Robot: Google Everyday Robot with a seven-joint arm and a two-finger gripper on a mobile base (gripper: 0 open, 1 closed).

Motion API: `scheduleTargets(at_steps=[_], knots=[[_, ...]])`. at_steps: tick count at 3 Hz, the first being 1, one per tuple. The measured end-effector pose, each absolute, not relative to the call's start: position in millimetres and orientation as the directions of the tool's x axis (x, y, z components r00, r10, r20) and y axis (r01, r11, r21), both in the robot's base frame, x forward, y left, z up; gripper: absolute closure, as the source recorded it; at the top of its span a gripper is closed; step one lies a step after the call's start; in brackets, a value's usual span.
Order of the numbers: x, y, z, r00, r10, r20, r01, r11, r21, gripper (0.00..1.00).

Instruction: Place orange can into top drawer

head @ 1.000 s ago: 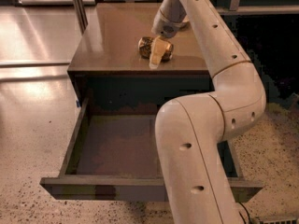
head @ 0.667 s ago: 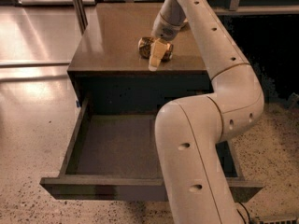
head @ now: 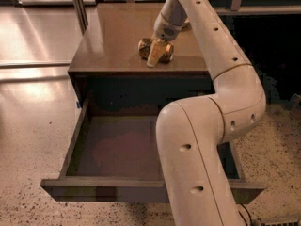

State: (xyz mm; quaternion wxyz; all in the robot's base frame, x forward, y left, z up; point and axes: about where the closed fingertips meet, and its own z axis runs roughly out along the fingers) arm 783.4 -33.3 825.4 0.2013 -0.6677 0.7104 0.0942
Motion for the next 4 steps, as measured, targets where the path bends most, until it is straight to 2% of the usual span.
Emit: scheduleTargets(at_steps=[1, 2, 3, 4], knots=[[783.4, -33.3, 825.5, -0.027, -0.911, -0.412, -0.987, 0.091, -0.135, 0.65], [791.6, -37.1, 854.2, 0.023, -0.911, -0.413, -0.970, 0.080, -0.231, 0.89], [783.9, -50.9, 902.7, 0.099, -0.920, -0.378, -0.935, 0.044, -0.351, 1.00], [756.5, -60.7, 968.1, 0.224, -0.888, -0.402, -0.864, 0.009, -0.503, 1.00]])
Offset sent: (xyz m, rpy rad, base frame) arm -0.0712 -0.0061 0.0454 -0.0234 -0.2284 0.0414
